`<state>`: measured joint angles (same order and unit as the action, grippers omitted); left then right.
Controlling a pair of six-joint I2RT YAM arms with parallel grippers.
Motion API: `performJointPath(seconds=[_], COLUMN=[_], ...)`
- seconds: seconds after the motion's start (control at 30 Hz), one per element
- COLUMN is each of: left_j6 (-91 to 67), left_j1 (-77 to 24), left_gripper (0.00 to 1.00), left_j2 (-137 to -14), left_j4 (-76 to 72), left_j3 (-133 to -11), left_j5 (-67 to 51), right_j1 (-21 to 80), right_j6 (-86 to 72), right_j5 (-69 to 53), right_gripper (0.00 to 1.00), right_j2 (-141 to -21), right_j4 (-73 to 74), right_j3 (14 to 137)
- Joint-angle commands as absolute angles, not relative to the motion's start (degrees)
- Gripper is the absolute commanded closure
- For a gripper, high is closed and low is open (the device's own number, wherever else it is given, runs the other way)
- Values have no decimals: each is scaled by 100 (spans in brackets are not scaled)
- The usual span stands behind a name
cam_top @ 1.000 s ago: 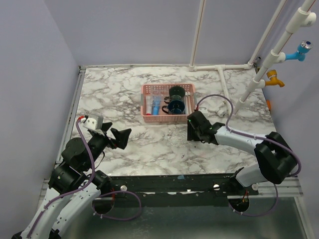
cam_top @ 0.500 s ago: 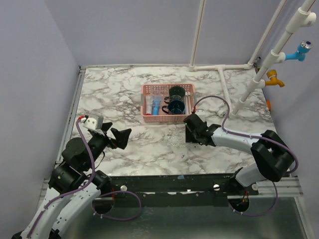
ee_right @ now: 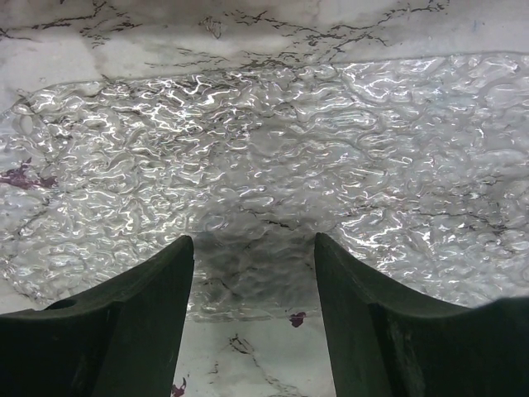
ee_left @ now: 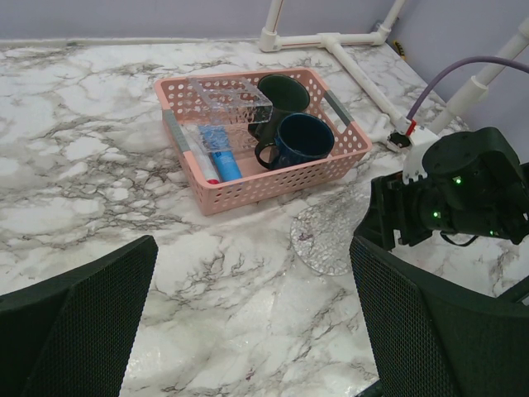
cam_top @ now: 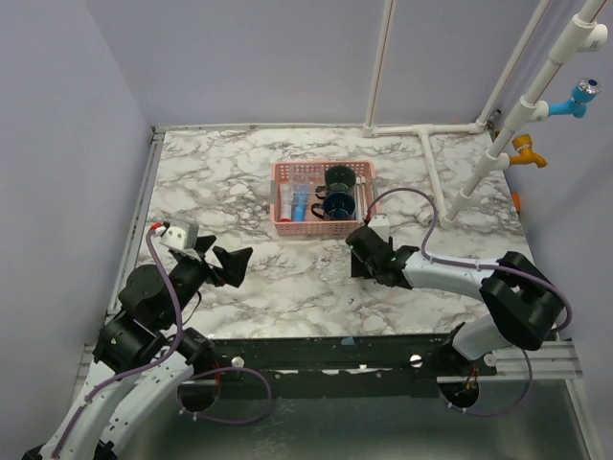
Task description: Prepare toiletry sets of a toothbrush and toothpaste on the tray
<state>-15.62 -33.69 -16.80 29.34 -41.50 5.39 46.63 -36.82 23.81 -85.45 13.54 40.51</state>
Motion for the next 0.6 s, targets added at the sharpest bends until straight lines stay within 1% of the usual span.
performJointPath(seconds=[0.0, 0.57], left_j6=[-1600, -1608], left_j1=[-3325, -3324], left_gripper=[1, 1], left_j2=[-1725, -1708], left_j4=[2962, 2951], left_j3=[-4166, -4157], left_j5=[436, 440], right_j1=[4945, 6086], right_j6=[-4295, -6200], right_j5=[1961, 2519], right_gripper=[38, 38], right_j2=[-8804, -9447], right_j4=[1503, 1976], right_j3=[3672, 3936])
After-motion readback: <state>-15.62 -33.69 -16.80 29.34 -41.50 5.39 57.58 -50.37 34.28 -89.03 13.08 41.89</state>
